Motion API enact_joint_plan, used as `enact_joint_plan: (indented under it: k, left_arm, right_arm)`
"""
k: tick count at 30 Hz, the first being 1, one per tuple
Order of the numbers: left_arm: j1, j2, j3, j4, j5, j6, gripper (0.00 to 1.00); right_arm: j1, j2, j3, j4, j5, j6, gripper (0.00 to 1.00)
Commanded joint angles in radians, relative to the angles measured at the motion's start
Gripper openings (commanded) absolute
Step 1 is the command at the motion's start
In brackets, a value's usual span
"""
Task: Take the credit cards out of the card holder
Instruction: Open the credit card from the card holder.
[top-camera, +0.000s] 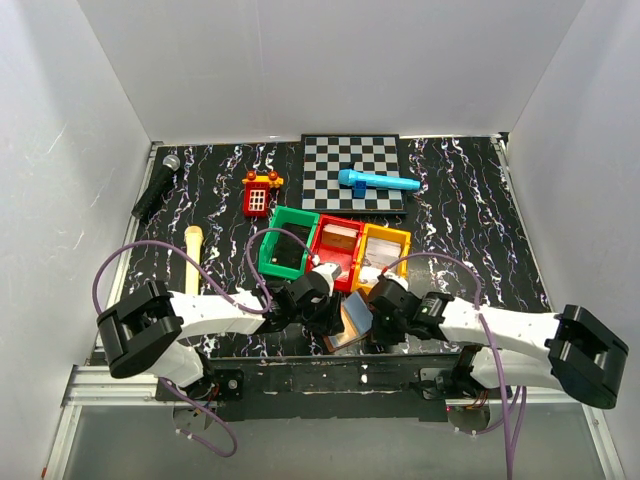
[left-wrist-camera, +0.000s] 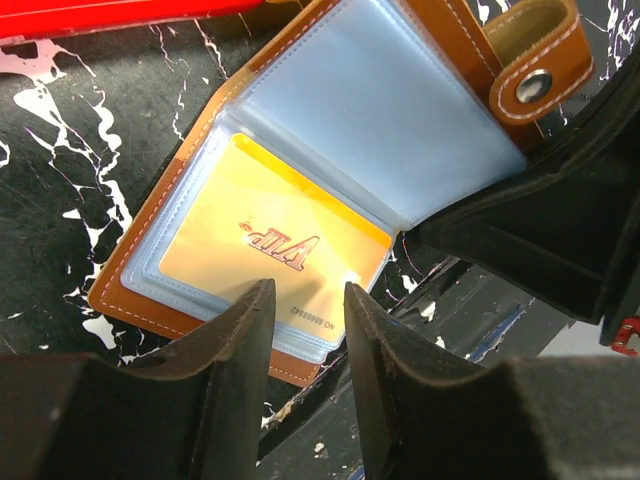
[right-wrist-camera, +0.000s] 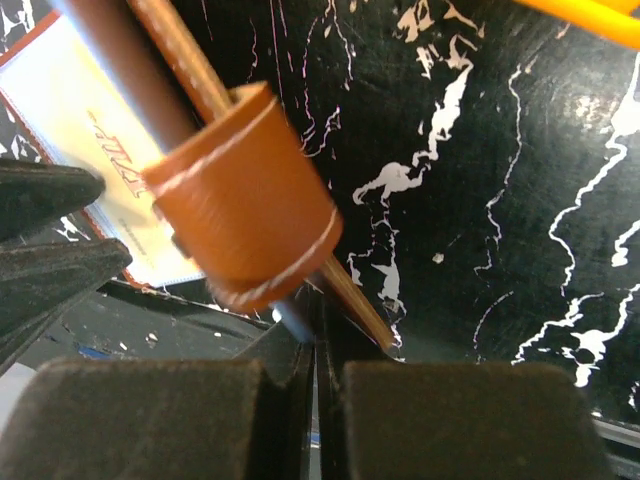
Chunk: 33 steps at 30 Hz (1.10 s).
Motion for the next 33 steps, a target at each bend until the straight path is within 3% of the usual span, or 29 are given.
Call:
enact_joint_plan:
  k: [1, 13, 24, 33]
  left_arm:
    - [-0.006, 0.028, -0.013, -0.071, -0.051, 0.065, 0.34]
    - [-0.006, 0.059, 0.009, -0.120, -0.041, 0.076, 0.33]
    - [-0.029, 0.039, -0.011, -0.142, -0.010, 0.074, 0.32]
    - [-0.032, -0.007, -0.065, -0.145, -0.018, 0.062, 0.32]
  right_arm:
    - [0.012, -0.082, -0.005, -0.018, 0.020, 0.009, 0.01]
    - [0.064, -0.227, 0.165, -0.101, 0.015, -0.094, 0.05]
    - [0.059, -0.011, 0.288, -0.176, 0.163, -0.124, 0.04]
    - [-0.001, 0.091, 0.190, -0.171, 0.204, -0.073, 0.01]
